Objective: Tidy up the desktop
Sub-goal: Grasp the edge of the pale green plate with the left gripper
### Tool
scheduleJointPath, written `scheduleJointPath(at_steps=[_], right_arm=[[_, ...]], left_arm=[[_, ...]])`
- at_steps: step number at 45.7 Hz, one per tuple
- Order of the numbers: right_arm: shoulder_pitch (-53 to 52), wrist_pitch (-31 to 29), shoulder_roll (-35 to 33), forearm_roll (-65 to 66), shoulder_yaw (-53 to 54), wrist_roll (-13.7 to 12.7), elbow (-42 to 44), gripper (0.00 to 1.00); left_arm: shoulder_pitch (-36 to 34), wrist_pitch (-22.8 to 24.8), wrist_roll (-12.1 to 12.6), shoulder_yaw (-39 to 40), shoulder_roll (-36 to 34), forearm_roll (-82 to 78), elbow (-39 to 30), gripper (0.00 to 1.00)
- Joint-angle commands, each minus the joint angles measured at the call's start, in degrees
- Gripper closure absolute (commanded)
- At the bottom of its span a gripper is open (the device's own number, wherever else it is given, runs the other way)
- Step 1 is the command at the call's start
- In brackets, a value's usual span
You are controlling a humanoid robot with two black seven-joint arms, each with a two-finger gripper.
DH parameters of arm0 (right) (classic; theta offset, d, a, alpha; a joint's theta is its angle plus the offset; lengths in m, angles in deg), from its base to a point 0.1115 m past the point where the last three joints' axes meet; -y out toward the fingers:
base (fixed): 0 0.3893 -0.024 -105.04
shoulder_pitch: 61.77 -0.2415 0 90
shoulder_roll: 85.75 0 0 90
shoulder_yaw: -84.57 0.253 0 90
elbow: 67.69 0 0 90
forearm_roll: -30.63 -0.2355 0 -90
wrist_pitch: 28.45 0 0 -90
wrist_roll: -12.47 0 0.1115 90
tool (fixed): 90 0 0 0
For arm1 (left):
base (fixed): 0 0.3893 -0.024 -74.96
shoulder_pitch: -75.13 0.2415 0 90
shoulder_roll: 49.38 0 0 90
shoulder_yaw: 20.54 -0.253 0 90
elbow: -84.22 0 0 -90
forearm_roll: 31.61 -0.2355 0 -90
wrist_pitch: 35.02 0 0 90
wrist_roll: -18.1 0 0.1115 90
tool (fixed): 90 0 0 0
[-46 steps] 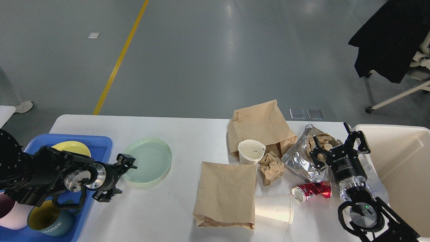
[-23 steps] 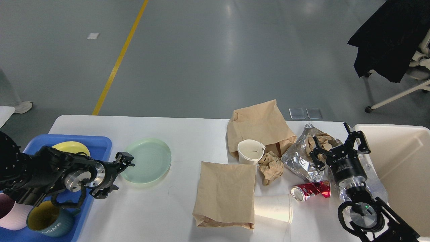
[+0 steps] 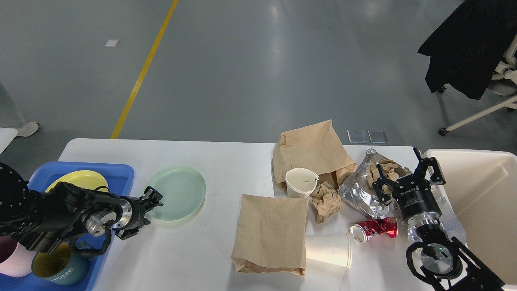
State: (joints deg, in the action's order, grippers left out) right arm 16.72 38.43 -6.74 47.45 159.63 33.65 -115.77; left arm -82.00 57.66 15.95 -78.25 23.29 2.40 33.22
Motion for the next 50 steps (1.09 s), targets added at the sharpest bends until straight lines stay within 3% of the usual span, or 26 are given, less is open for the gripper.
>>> scheduleJointPath(at_steps=[1,38,50], right_arm=[[0.0,0.0,0.0,-0.03,0.0,0.0,0.0,0.0],[0.0,0.0,0.0,-0.03,0.0,0.0,0.0,0.0],[0.0,0.0,0.0,-0.03,0.0,0.0,0.0,0.0]], left_arm=[[0.77,0.04,0.39,1.28,0.01,0.01,0.73,0.57],[2.0,0.57,0.04,2.07,-0.43,0.71,0.82,0.99],[2.0,0.66,0.21,2.16,-0.6,0.71,0.82,1.0]])
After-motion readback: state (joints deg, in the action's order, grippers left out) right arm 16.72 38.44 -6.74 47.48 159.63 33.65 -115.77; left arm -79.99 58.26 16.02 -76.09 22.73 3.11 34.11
